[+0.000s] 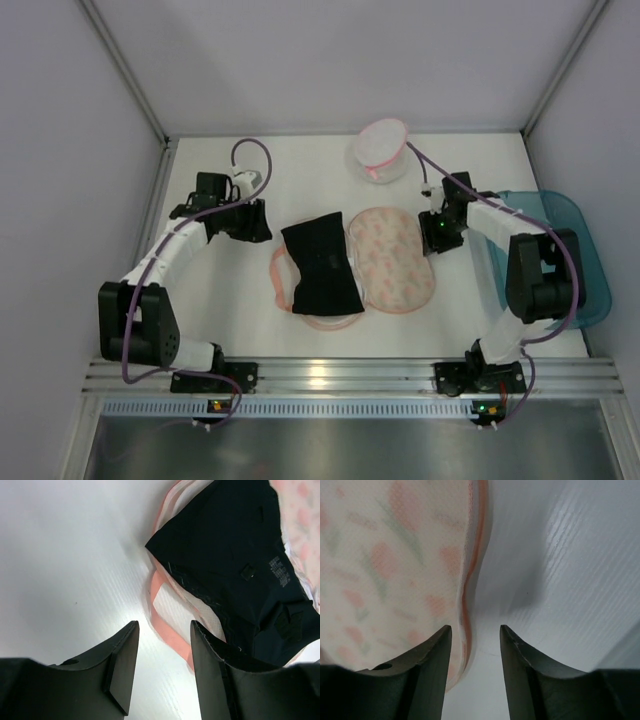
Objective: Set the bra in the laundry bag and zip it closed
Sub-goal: Close the laundry bag at the center of the board.
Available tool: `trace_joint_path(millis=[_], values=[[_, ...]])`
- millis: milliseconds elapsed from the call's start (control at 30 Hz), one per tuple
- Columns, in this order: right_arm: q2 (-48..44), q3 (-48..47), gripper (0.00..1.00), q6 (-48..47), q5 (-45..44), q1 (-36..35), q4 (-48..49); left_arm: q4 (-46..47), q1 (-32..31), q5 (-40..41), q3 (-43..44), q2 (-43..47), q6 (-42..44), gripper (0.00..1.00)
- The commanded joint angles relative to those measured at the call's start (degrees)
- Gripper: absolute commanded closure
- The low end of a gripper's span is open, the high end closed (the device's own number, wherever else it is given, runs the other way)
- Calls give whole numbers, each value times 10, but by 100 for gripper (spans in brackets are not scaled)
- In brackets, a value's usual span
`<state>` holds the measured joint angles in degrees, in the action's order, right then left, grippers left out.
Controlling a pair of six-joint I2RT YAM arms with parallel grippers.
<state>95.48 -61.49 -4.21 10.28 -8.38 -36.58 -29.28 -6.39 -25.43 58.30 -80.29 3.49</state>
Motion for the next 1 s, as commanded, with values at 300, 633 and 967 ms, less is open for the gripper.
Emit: trace_joint_path(millis=[300,633,967], values=[[19,15,95,-13,37,2,37,-16,14,-11,-8,-29,-32,48],[-51,-37,100,-18,83,14,-15,-15,14,-33,-6,-26,-20,48],[-71,-42,100,-9,153,14,-35,-9,-59,-52,-9,34,96,45]])
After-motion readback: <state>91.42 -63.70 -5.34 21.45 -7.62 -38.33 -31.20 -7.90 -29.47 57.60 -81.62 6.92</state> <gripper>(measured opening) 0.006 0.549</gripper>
